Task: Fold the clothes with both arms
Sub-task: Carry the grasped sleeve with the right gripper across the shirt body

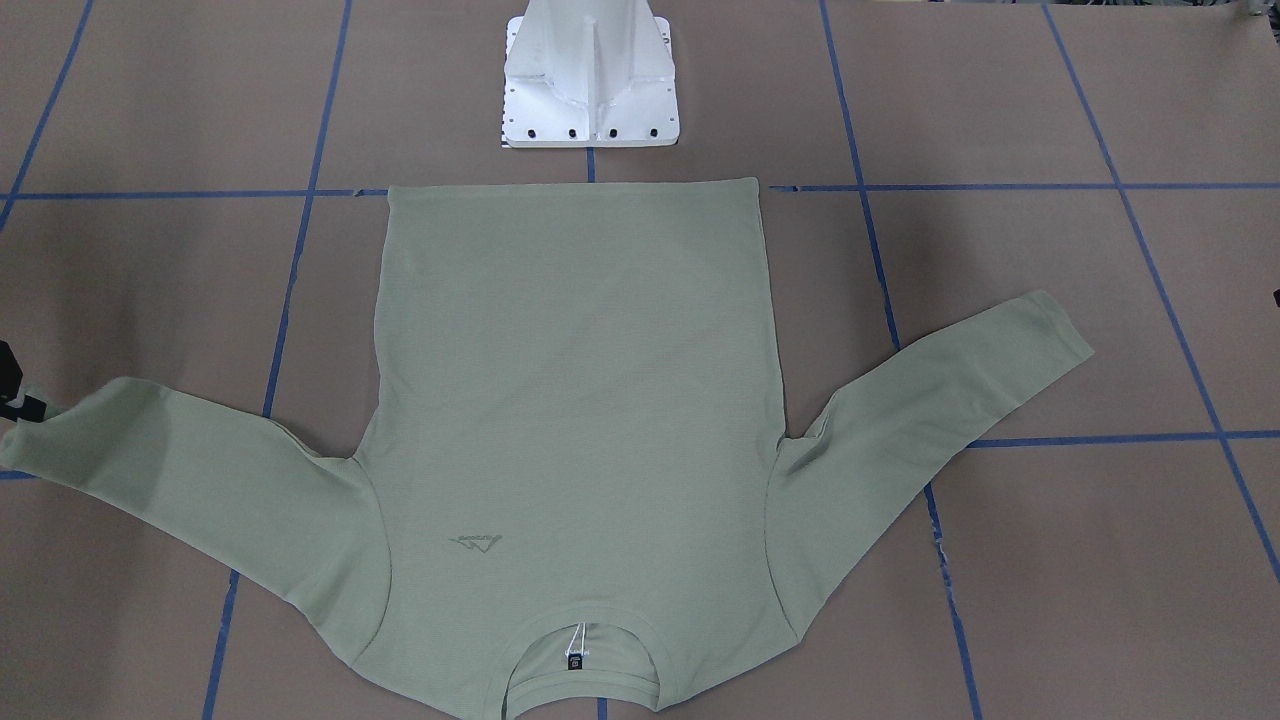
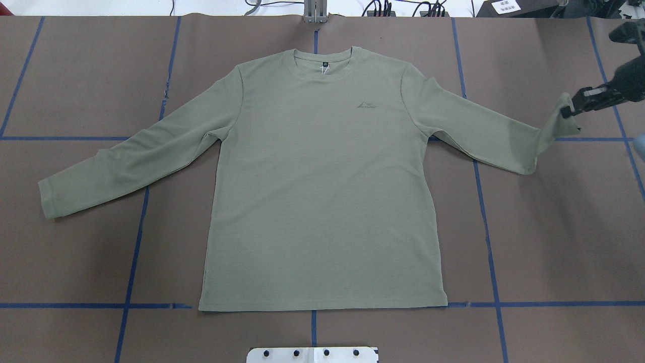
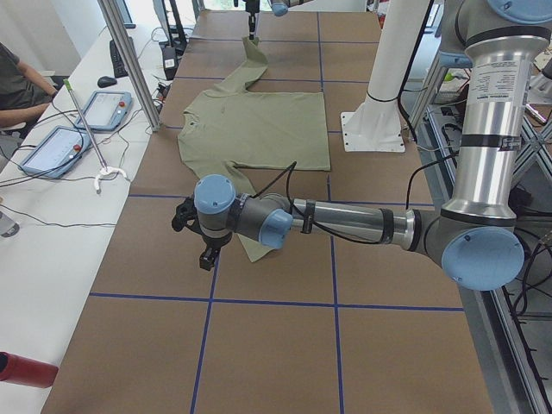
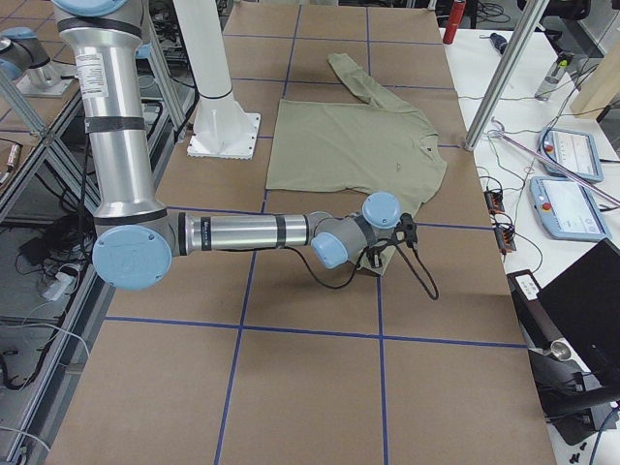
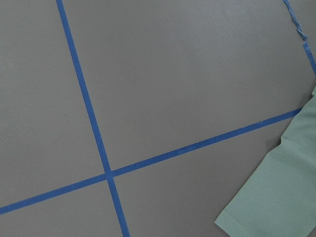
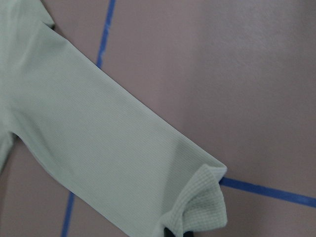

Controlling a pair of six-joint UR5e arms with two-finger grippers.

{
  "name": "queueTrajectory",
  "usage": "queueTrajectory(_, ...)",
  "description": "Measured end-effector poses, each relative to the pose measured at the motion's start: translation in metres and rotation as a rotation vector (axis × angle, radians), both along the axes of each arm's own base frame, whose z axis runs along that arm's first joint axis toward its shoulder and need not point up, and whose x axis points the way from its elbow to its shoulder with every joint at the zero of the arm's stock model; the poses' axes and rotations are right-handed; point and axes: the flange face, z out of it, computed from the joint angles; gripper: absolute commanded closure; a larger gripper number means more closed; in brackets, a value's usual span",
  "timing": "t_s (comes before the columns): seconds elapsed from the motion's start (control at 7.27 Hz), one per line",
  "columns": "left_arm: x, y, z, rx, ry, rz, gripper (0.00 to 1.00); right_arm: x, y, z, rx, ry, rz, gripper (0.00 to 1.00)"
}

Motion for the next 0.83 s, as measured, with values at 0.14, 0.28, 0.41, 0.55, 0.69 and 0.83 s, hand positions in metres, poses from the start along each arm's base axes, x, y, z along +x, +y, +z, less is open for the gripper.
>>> queueTrajectory(0.14, -0.001, 0.001, 0.000, 0.002, -0.001, 0.000, 0.00, -0.031, -0.014, -0.038, -0.026, -0.027, 0.010, 1.00)
queueTrajectory(0.28, -0.001, 0.001, -0.001, 0.007, -0.001, -0.002, 0.00, -0.070, -0.027, -0.086, -0.046, -0.050, 0.024, 1.00)
queueTrajectory(0.41, -0.002, 0.002, -0.002, 0.012, 0.000, -0.004, 0.00, -0.110, -0.038, -0.141, -0.042, -0.070, 0.048, 1.00)
queueTrajectory(0.55, -0.002, 0.002, -0.002, 0.015, 0.000, -0.005, 0.00, -0.143, -0.044, -0.192, -0.016, -0.088, 0.072, 1.00)
queueTrajectory(0.69, -0.003, 0.002, -0.001, 0.015, 0.000, -0.007, 0.00, -0.171, -0.049, -0.240, 0.013, -0.112, 0.086, 1.00)
queueTrajectory(0.83, -0.003, 0.002, 0.001, 0.013, -0.001, -0.007, 0.00, -0.199, -0.053, -0.287, 0.046, -0.135, 0.094, 1.00)
